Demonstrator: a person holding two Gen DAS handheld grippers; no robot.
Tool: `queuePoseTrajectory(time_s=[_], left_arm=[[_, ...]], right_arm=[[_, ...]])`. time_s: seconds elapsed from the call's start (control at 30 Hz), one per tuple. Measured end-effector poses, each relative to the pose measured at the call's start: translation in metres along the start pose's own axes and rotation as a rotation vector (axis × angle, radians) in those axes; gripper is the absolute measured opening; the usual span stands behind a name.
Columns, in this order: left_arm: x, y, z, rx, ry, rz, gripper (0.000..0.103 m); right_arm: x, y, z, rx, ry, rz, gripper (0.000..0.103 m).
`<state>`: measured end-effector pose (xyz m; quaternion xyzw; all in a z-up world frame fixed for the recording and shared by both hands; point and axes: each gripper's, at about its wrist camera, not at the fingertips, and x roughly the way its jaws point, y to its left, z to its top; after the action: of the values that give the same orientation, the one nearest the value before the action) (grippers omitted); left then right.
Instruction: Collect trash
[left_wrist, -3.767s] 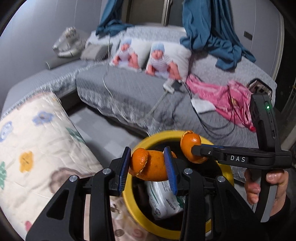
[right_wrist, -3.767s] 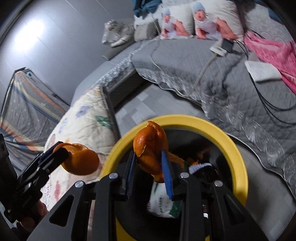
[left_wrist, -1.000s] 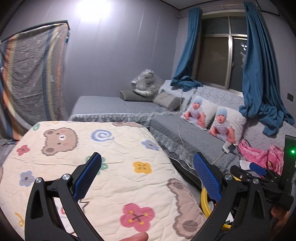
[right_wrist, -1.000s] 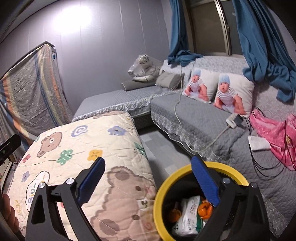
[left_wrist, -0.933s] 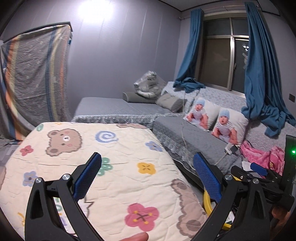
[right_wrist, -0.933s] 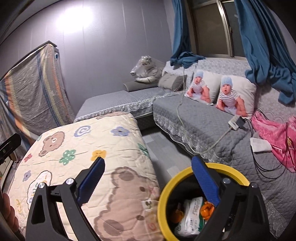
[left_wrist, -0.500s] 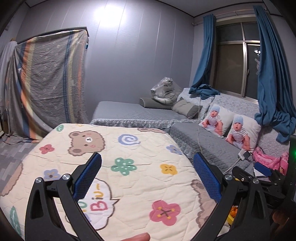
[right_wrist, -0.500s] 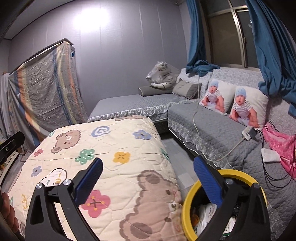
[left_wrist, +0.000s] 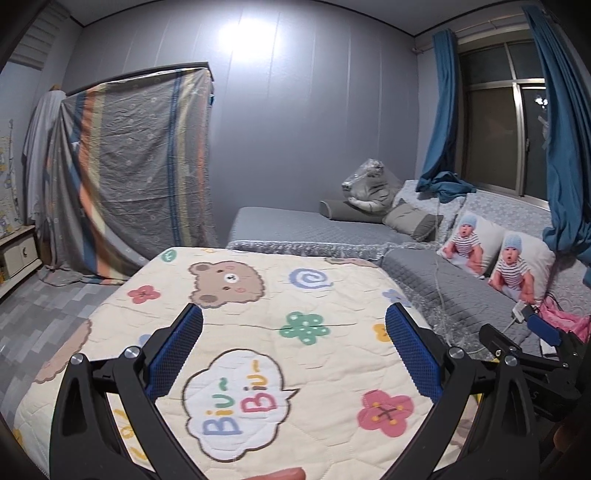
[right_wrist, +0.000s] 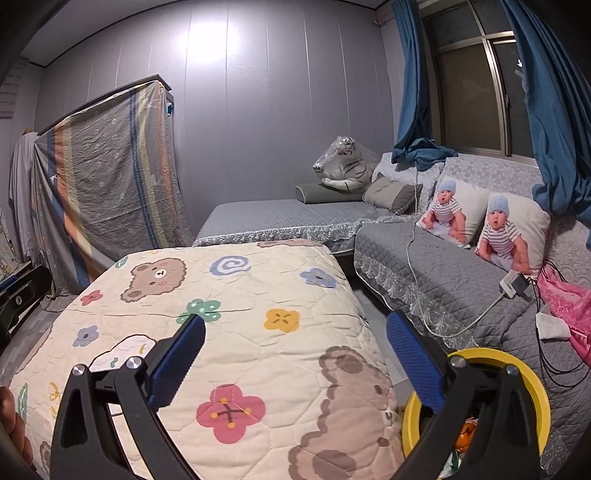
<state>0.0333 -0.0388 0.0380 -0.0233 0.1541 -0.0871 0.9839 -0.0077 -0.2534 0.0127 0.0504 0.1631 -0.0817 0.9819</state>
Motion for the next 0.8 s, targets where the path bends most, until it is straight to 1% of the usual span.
queuePoseTrajectory(time_s=[0.13,0.3,0.5,0.8], left_arm=[[-0.001,0.011,-0.010,-0.002,0.002,0.031,0.095],[0.001,0.021,-0.025,-0.011,0.021,0.049,0.095],[0.002,0.032,-0.039,-0.034,0.032,0.058,0.095],[0.006,0.037,-0.048,-0.050,0.054,0.070,0.095]], right_arm=[[0.004,0.011,-0.006,-0.009,0.014,0.015,0.095],[0.006,0.021,-0.016,-0.026,0.021,0.026,0.095],[0.006,0.026,-0.026,-0.028,0.009,0.019,0.095],[0.014,0.030,-0.037,-0.021,0.050,0.039,0.095]])
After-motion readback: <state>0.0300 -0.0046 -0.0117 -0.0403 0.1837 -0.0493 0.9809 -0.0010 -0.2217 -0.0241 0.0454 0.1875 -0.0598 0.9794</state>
